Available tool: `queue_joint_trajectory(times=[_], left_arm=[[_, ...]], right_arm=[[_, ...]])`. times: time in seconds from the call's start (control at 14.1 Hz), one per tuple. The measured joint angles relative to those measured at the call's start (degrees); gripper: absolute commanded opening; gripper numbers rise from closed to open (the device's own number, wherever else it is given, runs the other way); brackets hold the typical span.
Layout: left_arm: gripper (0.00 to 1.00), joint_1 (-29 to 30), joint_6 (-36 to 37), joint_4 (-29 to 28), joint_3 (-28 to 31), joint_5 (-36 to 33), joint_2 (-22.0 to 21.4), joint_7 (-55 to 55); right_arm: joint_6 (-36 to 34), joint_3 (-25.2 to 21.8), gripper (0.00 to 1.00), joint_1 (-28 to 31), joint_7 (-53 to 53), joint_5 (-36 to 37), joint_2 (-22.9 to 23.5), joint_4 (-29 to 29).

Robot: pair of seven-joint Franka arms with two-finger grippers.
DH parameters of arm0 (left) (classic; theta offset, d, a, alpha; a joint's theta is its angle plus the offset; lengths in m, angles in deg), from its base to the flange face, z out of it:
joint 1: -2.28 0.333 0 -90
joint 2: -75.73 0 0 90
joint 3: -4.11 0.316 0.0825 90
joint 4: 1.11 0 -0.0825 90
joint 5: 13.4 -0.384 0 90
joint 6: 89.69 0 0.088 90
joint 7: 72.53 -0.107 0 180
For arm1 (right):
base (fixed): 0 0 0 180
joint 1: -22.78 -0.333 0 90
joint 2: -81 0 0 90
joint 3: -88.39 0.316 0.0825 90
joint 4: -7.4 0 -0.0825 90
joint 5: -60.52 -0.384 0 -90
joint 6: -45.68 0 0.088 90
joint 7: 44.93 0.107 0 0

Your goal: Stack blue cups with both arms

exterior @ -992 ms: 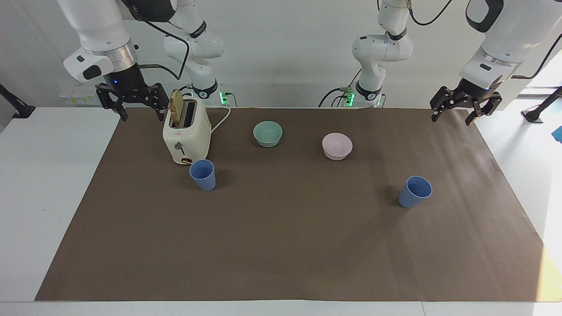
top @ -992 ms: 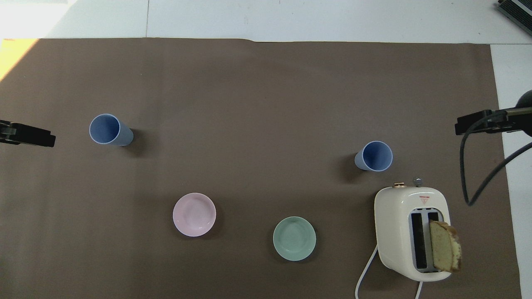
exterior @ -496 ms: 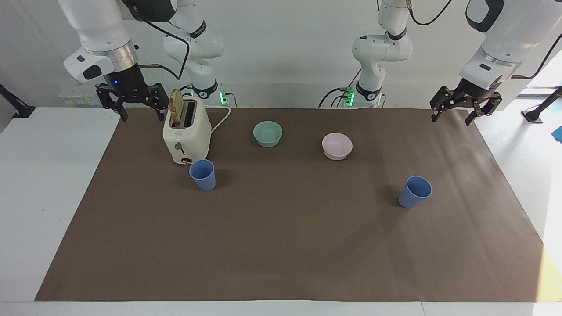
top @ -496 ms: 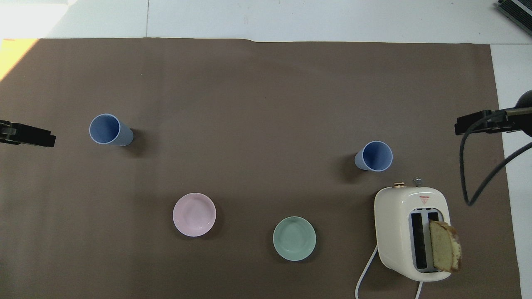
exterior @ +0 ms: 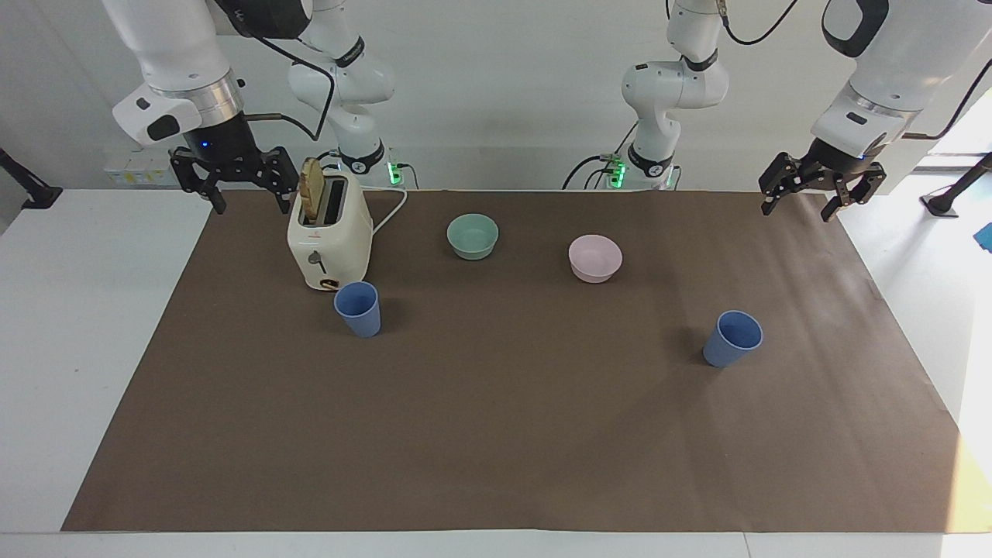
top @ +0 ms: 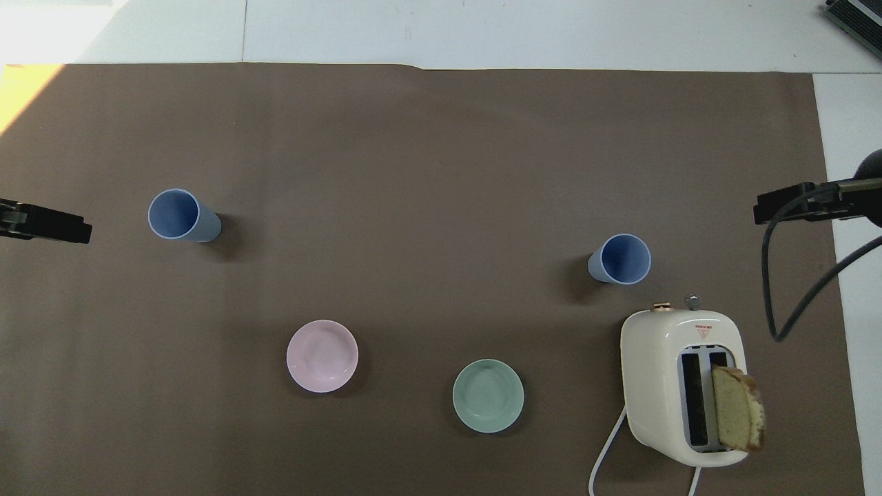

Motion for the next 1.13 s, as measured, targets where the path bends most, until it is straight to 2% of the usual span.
queue_joint_trajectory(times=[0.64,1.13], left_arm=[[1.0,0.0,-5.1,-0.3,0.0,0.0,0.7,-0.6],[1.0,1.3,-6.9,-1.9,0.6,0.0,2.6,-6.7]], right_arm=[[0.0,0.0,1.0,0.0,0.0,0.0,0.0,0.0],[0.0,0.0,1.0,0.0,0.0,0.0,0.0,-0.1]])
